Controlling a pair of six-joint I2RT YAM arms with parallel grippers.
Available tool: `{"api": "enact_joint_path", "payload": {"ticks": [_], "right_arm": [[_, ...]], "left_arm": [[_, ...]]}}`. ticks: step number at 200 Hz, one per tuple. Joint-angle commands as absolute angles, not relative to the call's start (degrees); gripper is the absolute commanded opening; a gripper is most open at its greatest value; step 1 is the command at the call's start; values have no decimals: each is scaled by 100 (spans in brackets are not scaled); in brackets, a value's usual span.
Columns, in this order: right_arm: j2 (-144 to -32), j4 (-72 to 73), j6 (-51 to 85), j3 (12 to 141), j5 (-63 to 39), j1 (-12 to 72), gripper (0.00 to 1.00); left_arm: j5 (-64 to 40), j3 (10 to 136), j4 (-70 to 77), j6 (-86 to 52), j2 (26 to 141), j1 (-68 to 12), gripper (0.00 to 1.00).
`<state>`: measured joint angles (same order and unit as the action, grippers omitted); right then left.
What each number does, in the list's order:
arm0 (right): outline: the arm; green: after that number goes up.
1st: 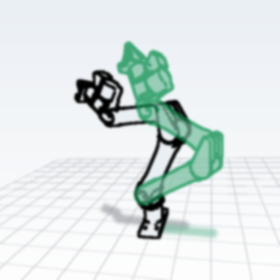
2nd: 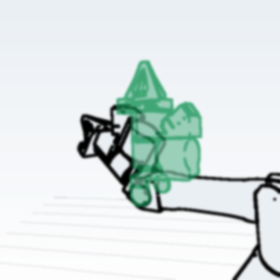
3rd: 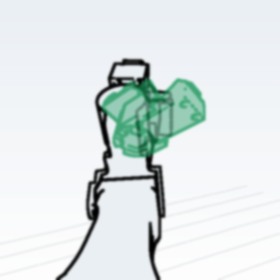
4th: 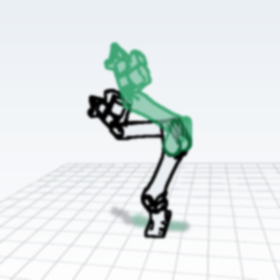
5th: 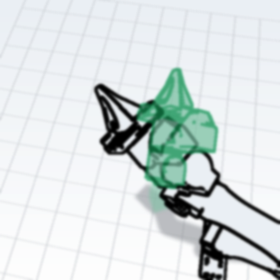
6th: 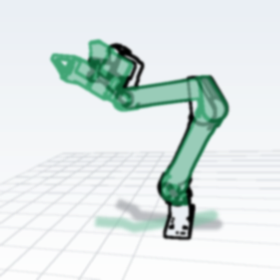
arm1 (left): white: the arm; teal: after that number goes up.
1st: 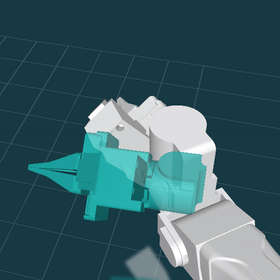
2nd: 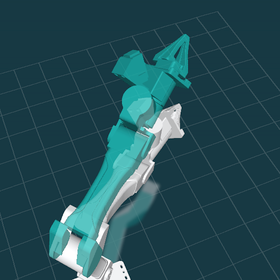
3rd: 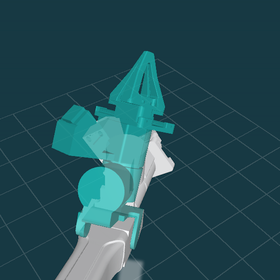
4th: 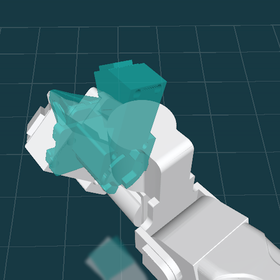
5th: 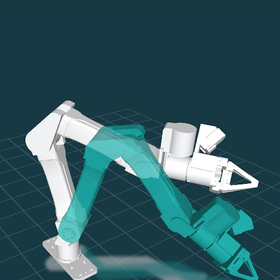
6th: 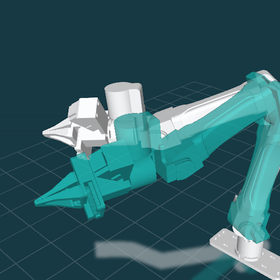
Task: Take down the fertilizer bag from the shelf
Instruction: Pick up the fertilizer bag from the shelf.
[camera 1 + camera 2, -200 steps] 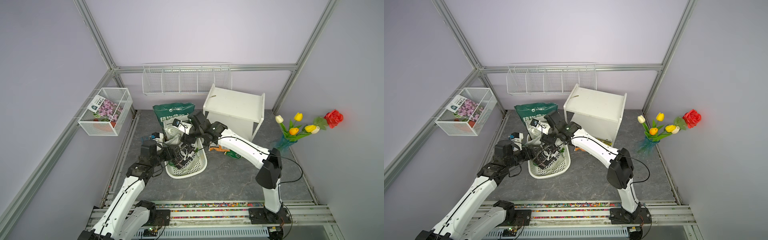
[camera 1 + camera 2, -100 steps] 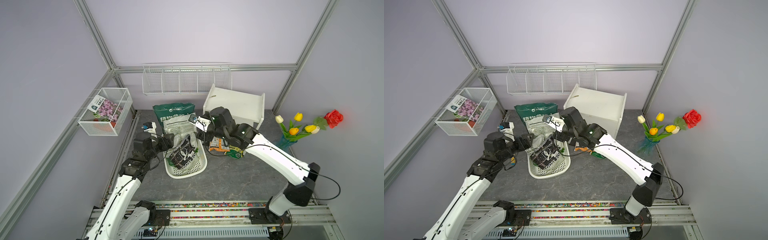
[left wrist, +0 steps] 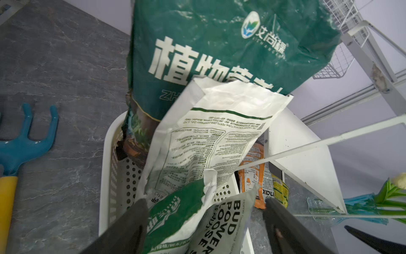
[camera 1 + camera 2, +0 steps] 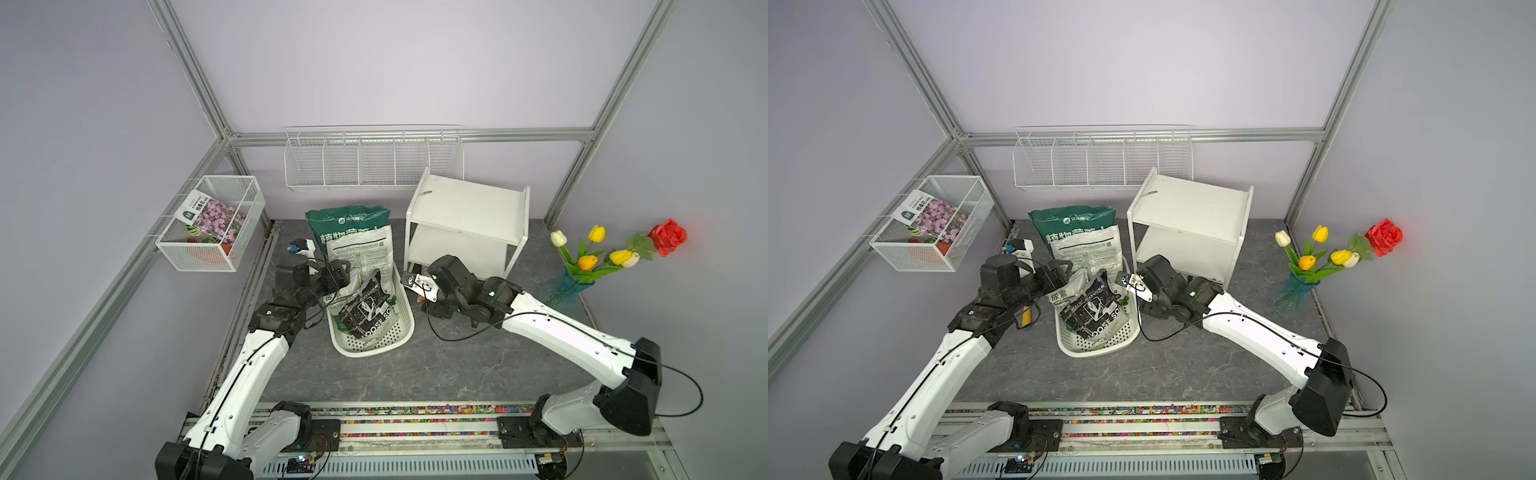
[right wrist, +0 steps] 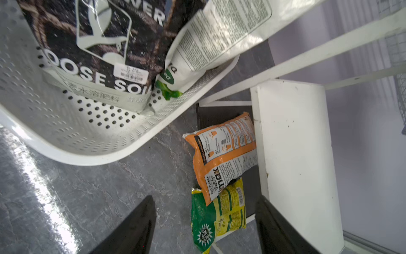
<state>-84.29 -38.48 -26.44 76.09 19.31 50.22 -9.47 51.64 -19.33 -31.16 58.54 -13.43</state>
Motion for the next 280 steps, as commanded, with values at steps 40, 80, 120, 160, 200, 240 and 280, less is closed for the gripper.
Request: {"api": "enact_joint_path", "payload": {"ticks": [40, 80, 120, 160, 200, 240, 280], "right_arm": [[-9126, -4012, -2631, 7192, 2580, 5009, 68], [-9506, -3136, -3128, 6520, 2907, 5001, 66], [-10039, -2076, -3567, 6171, 3505, 5000, 67], [-10622, -637, -4428, 5938, 4409, 4997, 67], [-11001, -168, -4584, 5994, 4467, 4897, 67], [-11034, -69, -4423, 6002, 4296, 4679, 68], [-11103, -88, -4360, 6002, 4082, 4534, 68]], "left_arm": [[-949, 4843, -1845, -3287, 5550, -1223, 86], [-957, 4765, -1816, -3340, 5558, -1226, 86], [-1001, 4677, -1757, -3384, 5524, -1227, 86], [-872, 4751, -1915, -3223, 5489, -1226, 86], [-822, 4752, -1916, -3207, 5478, -1224, 86], [-836, 4850, -1957, -3202, 5578, -1226, 86], [-876, 4923, -1934, -3274, 5684, -1223, 86]]}}
